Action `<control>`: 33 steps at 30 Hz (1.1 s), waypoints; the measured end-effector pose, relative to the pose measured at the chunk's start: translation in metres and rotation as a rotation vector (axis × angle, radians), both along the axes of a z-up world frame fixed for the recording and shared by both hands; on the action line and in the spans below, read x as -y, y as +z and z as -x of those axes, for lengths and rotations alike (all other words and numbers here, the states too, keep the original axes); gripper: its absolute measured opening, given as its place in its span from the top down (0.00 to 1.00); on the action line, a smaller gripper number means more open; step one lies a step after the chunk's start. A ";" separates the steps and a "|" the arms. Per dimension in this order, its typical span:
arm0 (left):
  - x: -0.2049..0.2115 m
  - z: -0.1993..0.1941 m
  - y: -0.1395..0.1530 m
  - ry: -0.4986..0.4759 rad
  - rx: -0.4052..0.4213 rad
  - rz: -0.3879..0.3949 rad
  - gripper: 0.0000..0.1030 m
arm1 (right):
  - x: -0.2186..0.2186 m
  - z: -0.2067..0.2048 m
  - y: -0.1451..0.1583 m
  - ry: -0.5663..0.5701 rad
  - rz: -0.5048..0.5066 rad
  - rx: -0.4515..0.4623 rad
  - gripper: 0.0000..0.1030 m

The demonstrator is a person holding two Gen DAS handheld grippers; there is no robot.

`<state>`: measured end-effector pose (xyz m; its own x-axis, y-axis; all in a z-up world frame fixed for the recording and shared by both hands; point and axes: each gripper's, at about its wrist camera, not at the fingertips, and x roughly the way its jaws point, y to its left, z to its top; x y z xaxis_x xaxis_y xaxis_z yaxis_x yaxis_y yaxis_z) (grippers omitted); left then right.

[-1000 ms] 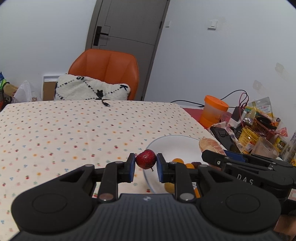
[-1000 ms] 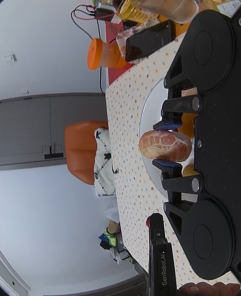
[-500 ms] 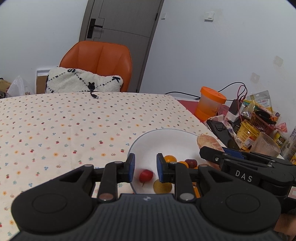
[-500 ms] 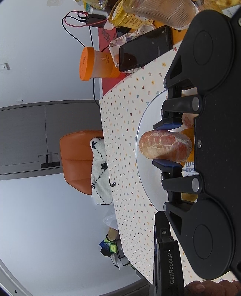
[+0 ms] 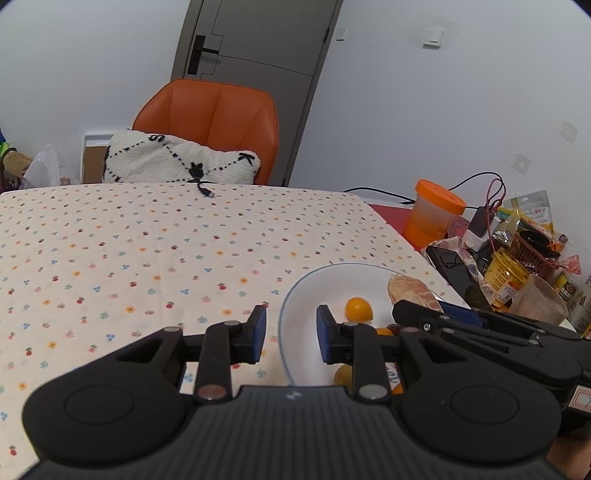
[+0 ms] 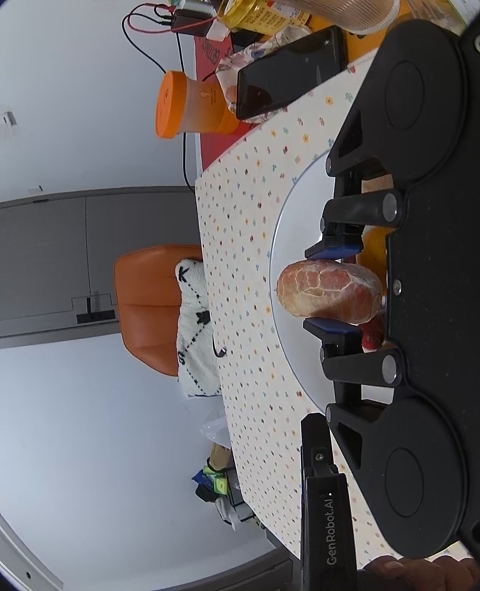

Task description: Organize fruits

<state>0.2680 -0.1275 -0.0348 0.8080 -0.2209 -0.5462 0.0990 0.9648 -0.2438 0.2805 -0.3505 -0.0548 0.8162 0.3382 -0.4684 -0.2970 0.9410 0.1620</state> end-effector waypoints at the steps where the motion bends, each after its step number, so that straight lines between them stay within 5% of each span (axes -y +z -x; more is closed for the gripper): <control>1: -0.002 0.001 0.000 0.003 -0.001 0.000 0.74 | -0.002 0.001 0.001 0.004 0.002 0.001 0.69; 7: -0.012 0.008 0.004 0.018 0.003 0.003 0.66 | -0.009 0.009 0.007 0.014 0.015 0.029 0.54; 21: -0.033 0.036 0.017 0.064 0.034 -0.007 0.32 | -0.006 0.029 0.022 -0.003 0.009 0.041 0.49; 33: -0.048 0.063 0.023 0.075 0.040 -0.022 0.16 | -0.011 0.057 0.025 -0.007 -0.006 0.035 0.45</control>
<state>0.2046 -0.0794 -0.0119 0.8431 -0.1476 -0.5170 0.0359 0.9749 -0.2198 0.2234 -0.3393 -0.0297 0.8343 0.3353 -0.4377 -0.2962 0.9421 0.1571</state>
